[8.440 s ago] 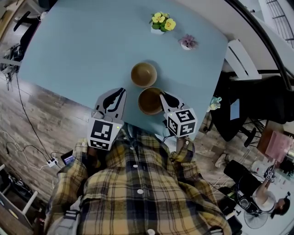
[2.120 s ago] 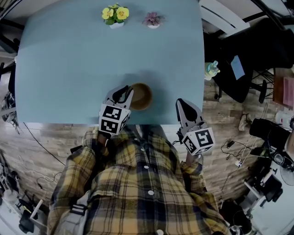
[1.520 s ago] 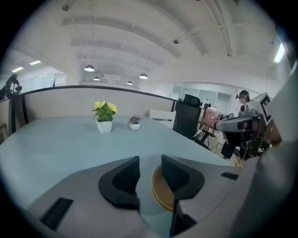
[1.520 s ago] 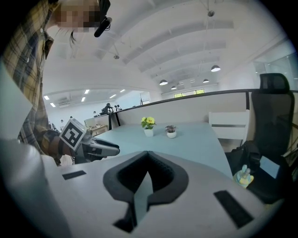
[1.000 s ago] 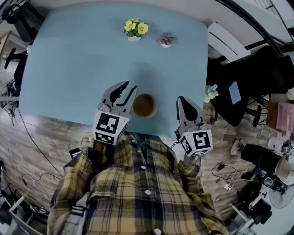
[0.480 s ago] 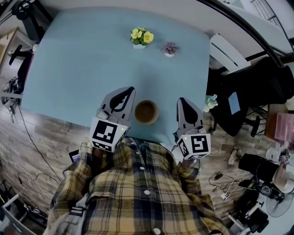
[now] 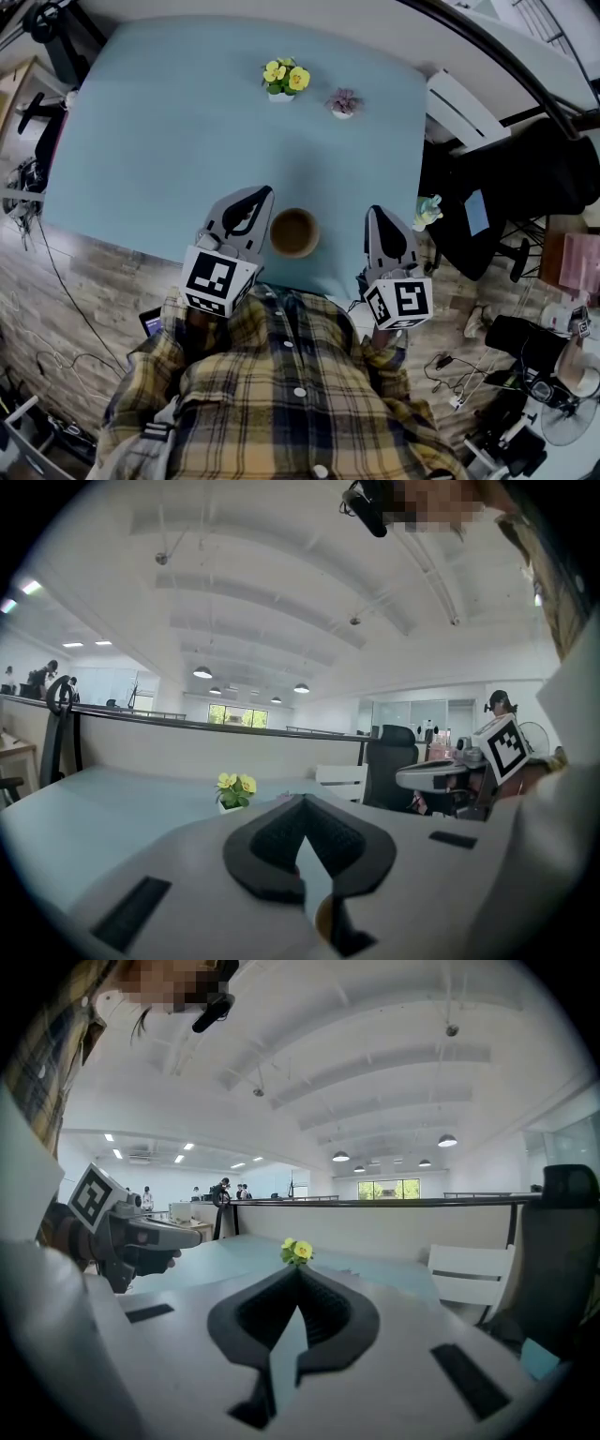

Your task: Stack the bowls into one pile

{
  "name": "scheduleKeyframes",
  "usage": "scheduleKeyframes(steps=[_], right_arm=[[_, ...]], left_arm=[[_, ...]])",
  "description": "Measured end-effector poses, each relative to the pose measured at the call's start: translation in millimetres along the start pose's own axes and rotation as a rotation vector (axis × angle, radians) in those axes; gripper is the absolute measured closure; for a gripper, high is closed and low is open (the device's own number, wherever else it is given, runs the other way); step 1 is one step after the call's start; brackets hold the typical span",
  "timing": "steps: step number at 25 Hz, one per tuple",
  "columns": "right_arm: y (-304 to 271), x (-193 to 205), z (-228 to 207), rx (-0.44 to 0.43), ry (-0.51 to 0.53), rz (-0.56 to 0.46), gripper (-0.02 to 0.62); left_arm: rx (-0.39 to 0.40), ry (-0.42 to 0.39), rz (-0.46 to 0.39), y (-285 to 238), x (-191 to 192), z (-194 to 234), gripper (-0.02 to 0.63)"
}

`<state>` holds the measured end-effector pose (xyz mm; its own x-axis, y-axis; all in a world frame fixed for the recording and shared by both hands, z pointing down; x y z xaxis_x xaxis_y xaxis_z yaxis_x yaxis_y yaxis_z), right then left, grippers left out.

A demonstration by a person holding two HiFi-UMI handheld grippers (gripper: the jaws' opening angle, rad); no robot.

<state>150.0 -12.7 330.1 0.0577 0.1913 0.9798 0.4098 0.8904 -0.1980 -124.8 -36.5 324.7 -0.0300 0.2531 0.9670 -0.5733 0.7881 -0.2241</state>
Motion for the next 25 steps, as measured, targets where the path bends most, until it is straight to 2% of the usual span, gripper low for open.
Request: scheduleKeyframes(steps=[25], right_arm=[[-1.2, 7.2, -9.8, 0.004, -0.028, 0.033, 0.594]], left_arm=[[-0.019, 0.012, 0.015, -6.9, 4.1, 4.7, 0.617]])
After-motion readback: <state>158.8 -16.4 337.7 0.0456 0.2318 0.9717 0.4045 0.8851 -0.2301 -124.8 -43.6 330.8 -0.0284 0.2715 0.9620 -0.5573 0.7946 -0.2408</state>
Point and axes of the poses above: the fingertips, and each gripper's own axes: y backward along the fingers, z to its left, x out of its underside, the point moved 10 cm from there along y, backward along the fingers, and after that the axes turned 2 degrees about -z, right-handed, at the moved point
